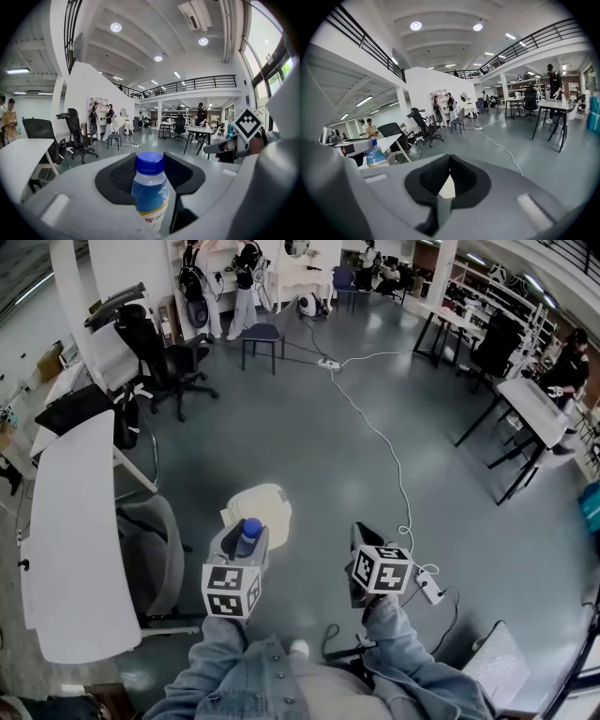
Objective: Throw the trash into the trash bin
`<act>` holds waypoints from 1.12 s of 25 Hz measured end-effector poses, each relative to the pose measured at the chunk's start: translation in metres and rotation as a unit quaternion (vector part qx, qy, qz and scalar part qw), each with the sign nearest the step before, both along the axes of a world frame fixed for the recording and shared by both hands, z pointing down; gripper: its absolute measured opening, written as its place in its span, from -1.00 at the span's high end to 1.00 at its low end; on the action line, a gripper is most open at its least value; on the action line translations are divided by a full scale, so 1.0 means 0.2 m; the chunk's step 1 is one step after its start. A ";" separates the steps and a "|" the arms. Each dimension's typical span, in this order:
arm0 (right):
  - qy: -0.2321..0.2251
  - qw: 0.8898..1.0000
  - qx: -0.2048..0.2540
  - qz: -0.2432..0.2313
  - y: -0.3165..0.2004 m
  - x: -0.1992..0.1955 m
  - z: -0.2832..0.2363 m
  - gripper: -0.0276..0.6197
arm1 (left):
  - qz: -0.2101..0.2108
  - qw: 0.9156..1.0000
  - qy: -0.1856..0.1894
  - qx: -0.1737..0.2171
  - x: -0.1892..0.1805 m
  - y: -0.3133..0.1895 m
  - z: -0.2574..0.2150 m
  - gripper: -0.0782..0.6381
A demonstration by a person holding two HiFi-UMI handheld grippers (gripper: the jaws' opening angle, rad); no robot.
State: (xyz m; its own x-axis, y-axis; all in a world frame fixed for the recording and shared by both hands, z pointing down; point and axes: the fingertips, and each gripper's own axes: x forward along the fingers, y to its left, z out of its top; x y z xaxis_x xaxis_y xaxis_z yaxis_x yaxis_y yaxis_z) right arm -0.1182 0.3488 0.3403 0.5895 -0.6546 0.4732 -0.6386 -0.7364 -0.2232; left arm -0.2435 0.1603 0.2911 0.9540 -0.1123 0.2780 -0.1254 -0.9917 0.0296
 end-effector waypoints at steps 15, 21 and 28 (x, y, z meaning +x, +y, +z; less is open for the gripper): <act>-0.010 1.000 -0.015 0.008 -0.04 0.53 0.14 0.91 | 0.000 1.000 0.006 -0.005 0.55 -0.18 0.07 0.24; -0.008 1.000 -0.019 0.006 -0.08 0.91 0.10 0.91 | -0.006 1.000 0.009 -0.019 0.94 -0.29 0.05 0.24; 0.006 1.000 -0.018 -0.020 -0.35 1.44 -0.02 0.91 | -0.023 0.999 0.025 -0.011 1.45 -0.52 -0.06 0.24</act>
State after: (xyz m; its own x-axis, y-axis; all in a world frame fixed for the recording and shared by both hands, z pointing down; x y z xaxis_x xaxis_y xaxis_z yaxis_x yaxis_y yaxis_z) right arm 0.1690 0.2787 0.3372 0.5685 -0.6605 0.4904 -0.6703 -0.7175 -0.1893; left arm 0.0459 0.0554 0.2792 0.9607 -0.1503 0.2335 -0.1680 -0.9841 0.0580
